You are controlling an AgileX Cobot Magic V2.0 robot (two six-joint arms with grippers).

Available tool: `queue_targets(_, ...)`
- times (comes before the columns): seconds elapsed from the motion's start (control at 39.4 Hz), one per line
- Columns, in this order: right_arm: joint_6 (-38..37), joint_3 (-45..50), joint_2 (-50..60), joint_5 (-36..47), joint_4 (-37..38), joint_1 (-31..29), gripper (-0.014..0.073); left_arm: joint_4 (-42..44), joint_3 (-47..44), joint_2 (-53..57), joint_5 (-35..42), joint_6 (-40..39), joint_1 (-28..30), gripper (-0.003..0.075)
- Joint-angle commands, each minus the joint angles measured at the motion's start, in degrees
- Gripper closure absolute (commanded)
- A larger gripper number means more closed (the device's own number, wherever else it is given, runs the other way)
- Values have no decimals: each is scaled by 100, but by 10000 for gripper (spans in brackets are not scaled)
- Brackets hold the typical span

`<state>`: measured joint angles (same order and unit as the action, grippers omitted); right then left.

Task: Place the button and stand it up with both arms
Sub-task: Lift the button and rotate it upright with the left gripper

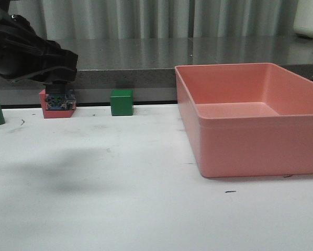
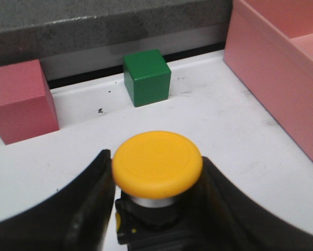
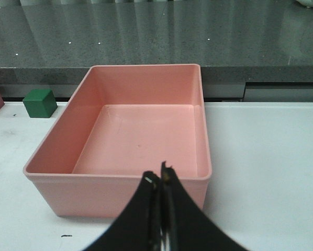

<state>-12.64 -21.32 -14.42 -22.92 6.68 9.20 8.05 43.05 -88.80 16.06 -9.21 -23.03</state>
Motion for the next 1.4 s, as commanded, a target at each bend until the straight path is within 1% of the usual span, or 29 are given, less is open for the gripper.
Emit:
queue_targets(0.0, 47, -134, -33, 505, 77, -31, 663, 306, -193, 268, 1504, -14, -50, 596)
queue_targets(0.1, 47, -134, -33, 505, 77, -31, 663, 428, -538, 252, 2454, 140, -50, 596)
queue_targets(0.23, 47, -134, -33, 505, 77, -31, 663, 403, -863, 61, 3137, 518, -50, 596)
queue_targets(0.36, 47, -134, -33, 505, 77, -31, 663, 403, -952, -251, 3562, 524, -50, 596)
queue_targets(0.48, 47, -134, -33, 505, 77, -31, 663, 403, -952, -673, 3791, 524, -50, 596)
queue_targets(0.69, 47, -134, -33, 505, 77, -31, 663, 403, -952, -1335, 4483, 524, -50, 596)
queue_targets(1.12, 47, -134, -33, 505, 77, -31, 663, 391, -952, -2007, 4931, 524, -50, 596)
queue_targets(1.37, 47, -134, -33, 505, 77, -31, 663, 246, -952, -2151, 4934, 524, -50, 594)
